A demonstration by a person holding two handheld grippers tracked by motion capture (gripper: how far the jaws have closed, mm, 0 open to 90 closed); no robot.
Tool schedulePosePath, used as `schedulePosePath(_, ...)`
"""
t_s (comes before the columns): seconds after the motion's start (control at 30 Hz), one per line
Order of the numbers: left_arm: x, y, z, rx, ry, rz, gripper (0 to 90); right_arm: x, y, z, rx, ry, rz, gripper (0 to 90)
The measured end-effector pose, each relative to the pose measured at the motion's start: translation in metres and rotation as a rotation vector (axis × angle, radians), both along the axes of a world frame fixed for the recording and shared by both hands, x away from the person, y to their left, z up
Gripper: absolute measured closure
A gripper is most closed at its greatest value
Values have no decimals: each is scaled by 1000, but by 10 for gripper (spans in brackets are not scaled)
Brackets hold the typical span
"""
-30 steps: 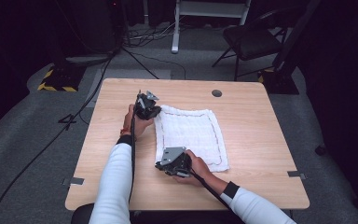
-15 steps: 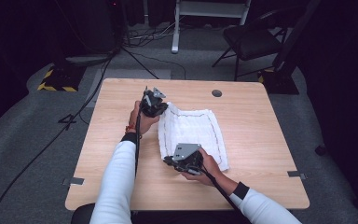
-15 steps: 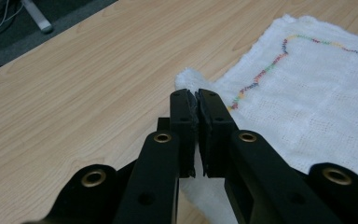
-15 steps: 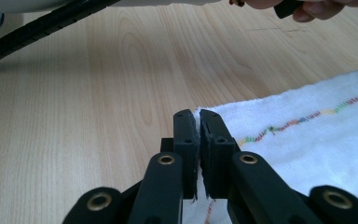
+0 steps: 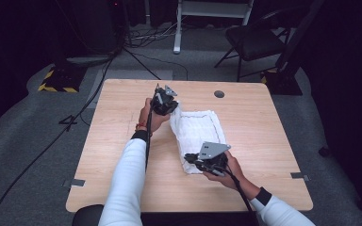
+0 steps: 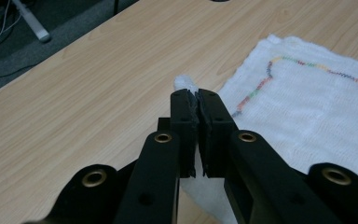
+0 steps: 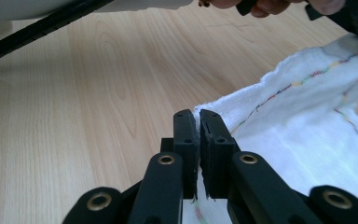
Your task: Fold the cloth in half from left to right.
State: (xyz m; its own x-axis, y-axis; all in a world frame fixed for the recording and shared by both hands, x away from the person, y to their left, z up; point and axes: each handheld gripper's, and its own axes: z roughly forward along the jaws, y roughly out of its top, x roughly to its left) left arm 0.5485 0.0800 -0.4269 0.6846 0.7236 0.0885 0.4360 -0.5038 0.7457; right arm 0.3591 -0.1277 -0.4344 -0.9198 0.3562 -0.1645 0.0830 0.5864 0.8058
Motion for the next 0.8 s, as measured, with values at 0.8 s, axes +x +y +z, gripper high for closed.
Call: schedulePosePath(0.8,16,-91,-8,15,-2,-100,853,-3,-99,-5,-7,51,-180,863)
